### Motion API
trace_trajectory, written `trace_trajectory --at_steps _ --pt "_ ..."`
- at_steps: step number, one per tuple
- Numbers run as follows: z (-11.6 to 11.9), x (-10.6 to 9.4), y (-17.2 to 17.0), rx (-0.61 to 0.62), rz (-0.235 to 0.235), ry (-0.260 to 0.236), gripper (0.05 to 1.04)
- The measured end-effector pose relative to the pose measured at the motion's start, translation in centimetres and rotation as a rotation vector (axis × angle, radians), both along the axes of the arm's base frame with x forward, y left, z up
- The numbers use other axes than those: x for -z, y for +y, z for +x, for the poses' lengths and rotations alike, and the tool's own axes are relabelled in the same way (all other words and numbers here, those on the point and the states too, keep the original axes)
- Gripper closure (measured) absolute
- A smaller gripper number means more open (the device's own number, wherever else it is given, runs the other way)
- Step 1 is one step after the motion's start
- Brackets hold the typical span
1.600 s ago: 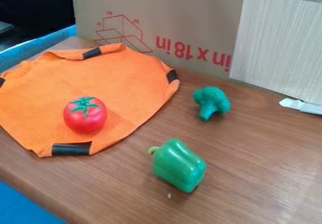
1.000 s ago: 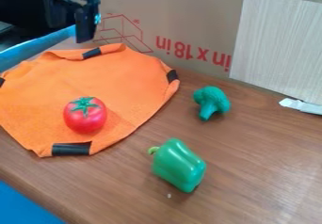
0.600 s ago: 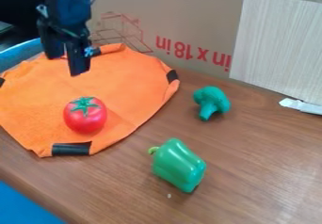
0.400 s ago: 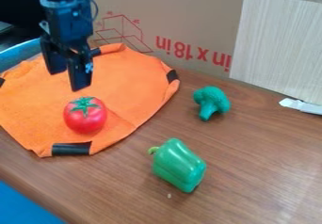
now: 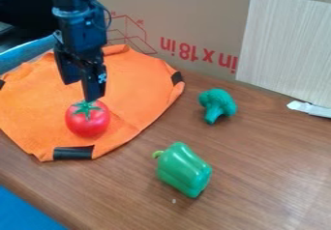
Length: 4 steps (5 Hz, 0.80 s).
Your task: Move the tomato from the cloth to table between the capsicum and broccoli
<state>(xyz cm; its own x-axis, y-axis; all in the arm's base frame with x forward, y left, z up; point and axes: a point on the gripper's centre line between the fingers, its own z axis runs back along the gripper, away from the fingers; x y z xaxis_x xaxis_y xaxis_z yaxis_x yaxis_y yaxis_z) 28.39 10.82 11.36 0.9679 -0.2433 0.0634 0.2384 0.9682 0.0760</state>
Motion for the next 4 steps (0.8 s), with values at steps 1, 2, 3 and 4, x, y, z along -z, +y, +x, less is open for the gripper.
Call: trace_trajectory --at_steps 1,2,3,4 --pt "0.2 0.4 -0.6 0.015 0.005 -0.005 0.083" --pt "0.2 0.9 -1.0 0.02 0.014 -0.003 0.083" --pt "0.3 1.9 -1.3 0.034 0.025 0.018 0.083" --pt "0.2 2.1 -1.2 0.038 0.039 0.017 0.137"
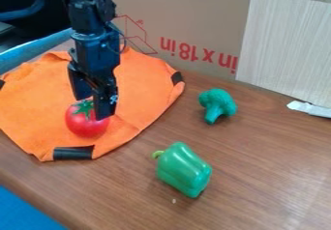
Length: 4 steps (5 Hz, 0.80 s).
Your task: Move the tomato from the cloth to table between the capsicum and broccoli
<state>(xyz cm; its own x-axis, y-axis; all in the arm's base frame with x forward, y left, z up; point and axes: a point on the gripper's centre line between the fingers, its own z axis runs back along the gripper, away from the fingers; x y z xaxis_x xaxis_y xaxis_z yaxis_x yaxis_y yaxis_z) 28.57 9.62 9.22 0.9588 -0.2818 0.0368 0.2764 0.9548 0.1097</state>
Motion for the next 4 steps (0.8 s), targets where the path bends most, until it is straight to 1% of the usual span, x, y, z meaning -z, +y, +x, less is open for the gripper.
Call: trace_trajectory --at_steps 1,2,3,4 --pt "0.07 0.43 0.2 0.002 0.012 0.009 0.413" --pt "0.08 0.4 0.14 0.01 0.008 0.011 0.719" --pt "0.14 0.4 0.2 0.02 0.013 0.008 0.93" --pt "0.21 0.36 0.25 0.02 0.01 0.003 1.022"
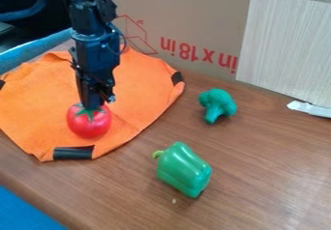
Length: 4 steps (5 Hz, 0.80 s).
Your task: Move the tomato from the cloth to table between the capsicum and broccoli
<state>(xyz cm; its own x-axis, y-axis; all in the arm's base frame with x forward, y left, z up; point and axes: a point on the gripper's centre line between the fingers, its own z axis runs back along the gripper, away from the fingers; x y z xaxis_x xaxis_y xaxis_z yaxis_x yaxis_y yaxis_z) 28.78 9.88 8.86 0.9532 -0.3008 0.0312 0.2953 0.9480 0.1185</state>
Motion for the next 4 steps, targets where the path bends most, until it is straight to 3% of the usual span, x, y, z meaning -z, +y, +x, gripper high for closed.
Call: trace_trajectory --at_steps 1,2,4 --pt "0.0 0.0 -0.1 0.011 -0.007 0.001 1.029" --pt "0.1 -0.1 -0.7 0.019 -0.045 0.0 1.029" --pt "2.1 -2.4 -4.0 0.066 -0.098 -0.066 1.029"
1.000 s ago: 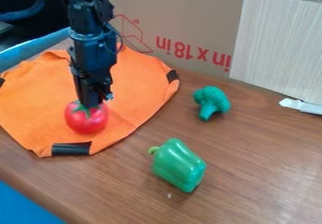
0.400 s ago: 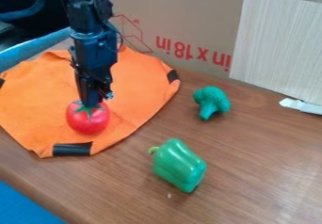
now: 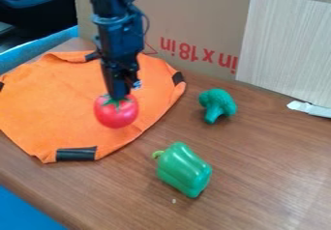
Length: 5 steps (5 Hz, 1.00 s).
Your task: Move the tomato from the cloth to table between the capsicum and broccoli
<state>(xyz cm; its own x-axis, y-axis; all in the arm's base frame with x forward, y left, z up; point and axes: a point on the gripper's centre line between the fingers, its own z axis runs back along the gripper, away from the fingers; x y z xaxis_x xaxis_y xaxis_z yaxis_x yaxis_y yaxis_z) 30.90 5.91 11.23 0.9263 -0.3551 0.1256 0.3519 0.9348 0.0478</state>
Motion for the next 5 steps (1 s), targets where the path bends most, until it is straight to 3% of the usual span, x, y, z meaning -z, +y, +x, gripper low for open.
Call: trace_trajectory --at_steps 2,4,5 --pt "1.8 -1.2 -5.1 0.036 0.005 -0.049 1.029" --pt "3.0 -0.9 -9.4 0.048 -0.005 -0.054 1.03" --pt "3.7 0.3 -10.3 0.029 0.005 -0.037 1.03"
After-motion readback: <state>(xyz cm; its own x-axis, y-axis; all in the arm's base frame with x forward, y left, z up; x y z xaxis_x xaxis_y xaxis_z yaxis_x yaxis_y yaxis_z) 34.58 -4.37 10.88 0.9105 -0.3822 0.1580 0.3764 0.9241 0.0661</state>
